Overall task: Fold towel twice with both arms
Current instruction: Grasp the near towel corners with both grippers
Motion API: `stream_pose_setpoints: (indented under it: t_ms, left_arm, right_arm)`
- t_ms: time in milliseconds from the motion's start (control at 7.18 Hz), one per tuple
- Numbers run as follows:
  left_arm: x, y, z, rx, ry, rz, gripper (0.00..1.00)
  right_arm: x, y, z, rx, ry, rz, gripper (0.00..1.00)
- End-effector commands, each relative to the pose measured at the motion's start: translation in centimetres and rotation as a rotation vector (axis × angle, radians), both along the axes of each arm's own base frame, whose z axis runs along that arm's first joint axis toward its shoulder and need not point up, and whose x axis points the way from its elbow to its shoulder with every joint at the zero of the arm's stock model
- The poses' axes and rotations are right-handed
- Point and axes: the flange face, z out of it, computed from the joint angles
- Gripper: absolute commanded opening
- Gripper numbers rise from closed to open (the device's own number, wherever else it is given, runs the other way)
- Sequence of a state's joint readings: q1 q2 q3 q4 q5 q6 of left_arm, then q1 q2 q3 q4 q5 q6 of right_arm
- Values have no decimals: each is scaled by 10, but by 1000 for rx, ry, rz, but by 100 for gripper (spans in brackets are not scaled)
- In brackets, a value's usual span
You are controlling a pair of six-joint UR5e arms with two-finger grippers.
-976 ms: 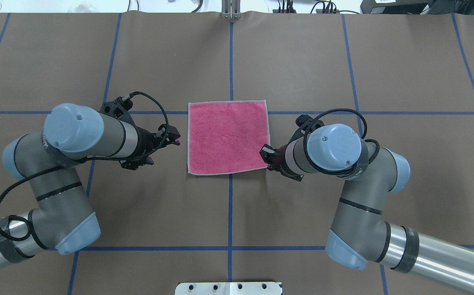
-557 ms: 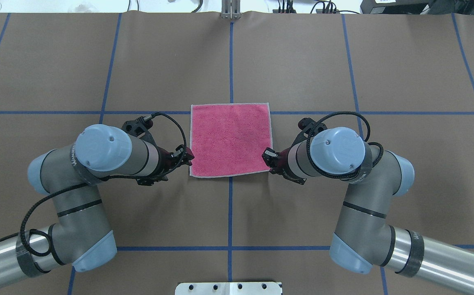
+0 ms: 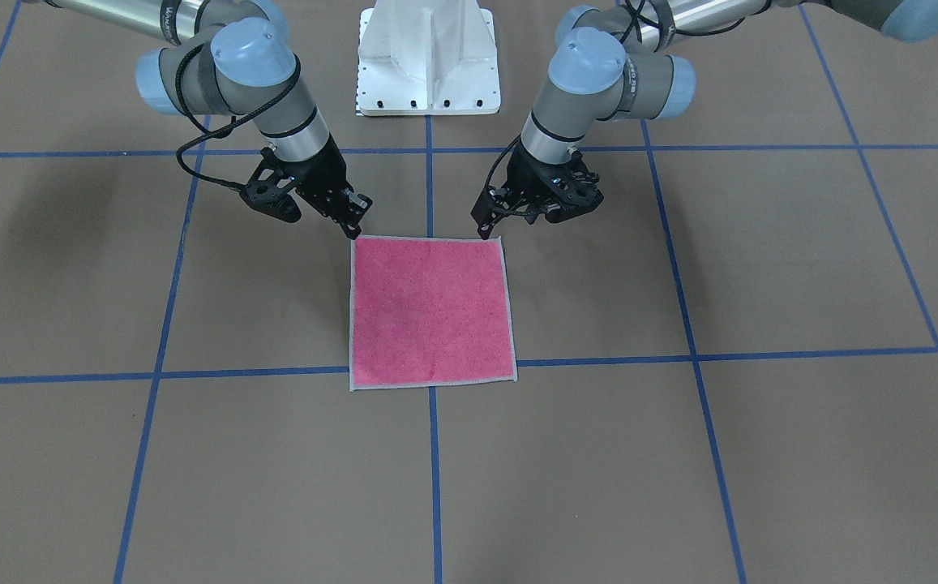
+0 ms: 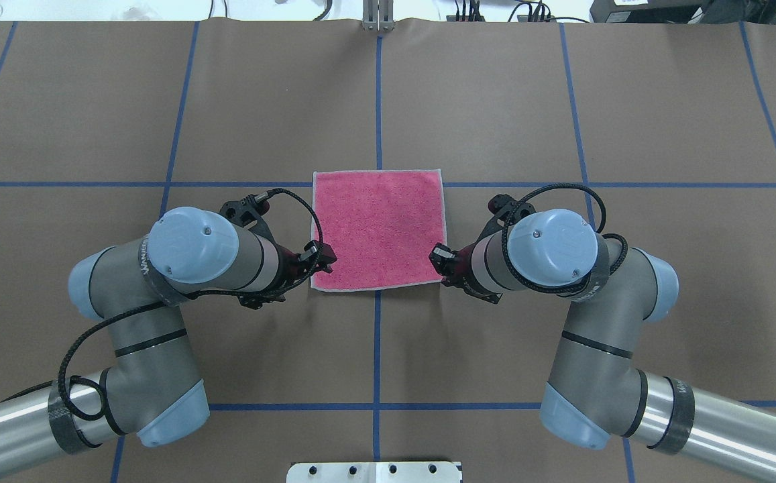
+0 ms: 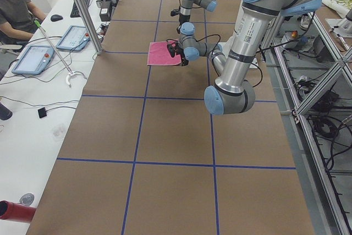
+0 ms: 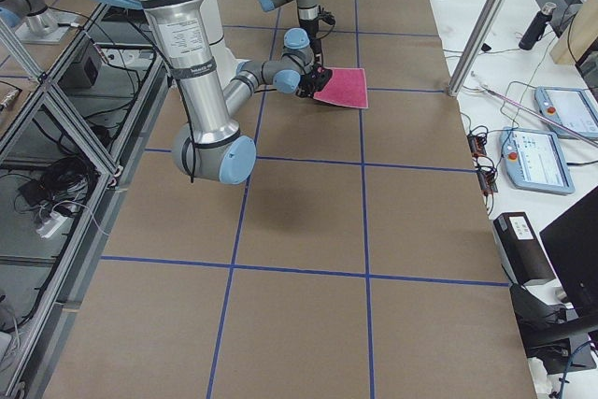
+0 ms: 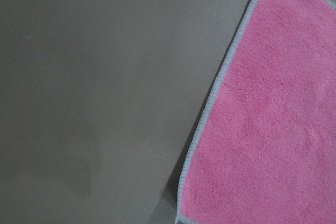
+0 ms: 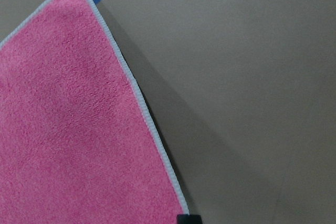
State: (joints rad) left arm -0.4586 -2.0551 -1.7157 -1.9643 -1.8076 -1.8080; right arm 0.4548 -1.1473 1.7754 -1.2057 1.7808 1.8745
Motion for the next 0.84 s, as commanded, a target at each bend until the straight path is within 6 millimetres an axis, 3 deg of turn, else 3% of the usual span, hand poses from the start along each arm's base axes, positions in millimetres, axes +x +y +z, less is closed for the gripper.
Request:
stream_pose_setpoints:
  t_ms: [0,139,697]
  left_arm:
    - [3,0,2,-14,-3,-5,63]
    - [5,0,4,-16,-7,-5,52]
    - [11,3,5,-18,-11,4,50]
  right_arm:
    - [1,0,0,0,-1,1,0]
    - [1,0,0,0,-1,1,0]
    - [0,0,1,-2,2,-2,0]
